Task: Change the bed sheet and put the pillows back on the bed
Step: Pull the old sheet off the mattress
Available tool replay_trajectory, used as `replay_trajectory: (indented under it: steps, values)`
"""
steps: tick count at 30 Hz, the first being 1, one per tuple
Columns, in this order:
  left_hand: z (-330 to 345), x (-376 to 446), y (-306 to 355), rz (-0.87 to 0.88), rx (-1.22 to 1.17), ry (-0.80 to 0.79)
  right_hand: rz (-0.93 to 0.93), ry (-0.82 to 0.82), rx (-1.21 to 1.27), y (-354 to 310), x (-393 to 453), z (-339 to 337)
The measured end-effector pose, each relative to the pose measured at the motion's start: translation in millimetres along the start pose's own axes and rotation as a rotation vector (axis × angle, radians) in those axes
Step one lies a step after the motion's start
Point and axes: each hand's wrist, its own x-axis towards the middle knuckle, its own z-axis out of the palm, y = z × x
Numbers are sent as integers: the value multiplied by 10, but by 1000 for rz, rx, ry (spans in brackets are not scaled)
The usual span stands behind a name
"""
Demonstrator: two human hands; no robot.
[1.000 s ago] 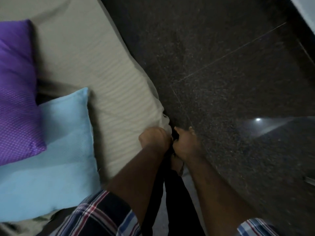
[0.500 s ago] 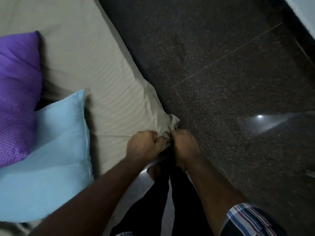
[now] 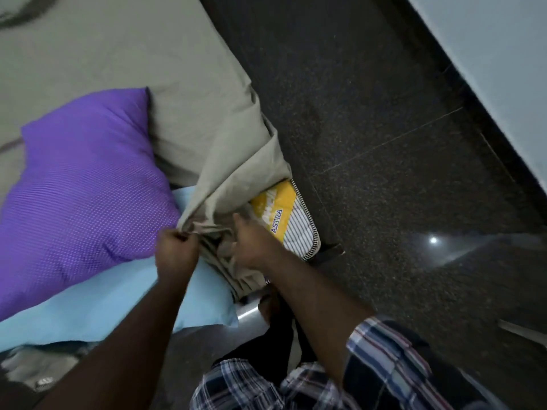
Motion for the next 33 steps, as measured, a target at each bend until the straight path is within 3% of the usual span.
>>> replay_trajectory:
  steps: [4,10,18,27,33]
  values:
    - [129,-237,195,262,162,-34,111,17,-178,257,-80,-177]
    - [211,-420,751,490,338,11,-16,93,-432,188,-150,-661]
    - [689,-291,1862,424,370,-5,-212,183,-603,359,284,-1695]
    - [1278,-219,3543,314,348,67,-316,127,-651,670,722,-3429]
    - [1425,198,4238,300,326,88,-344,116,-664,617,1166,-4120]
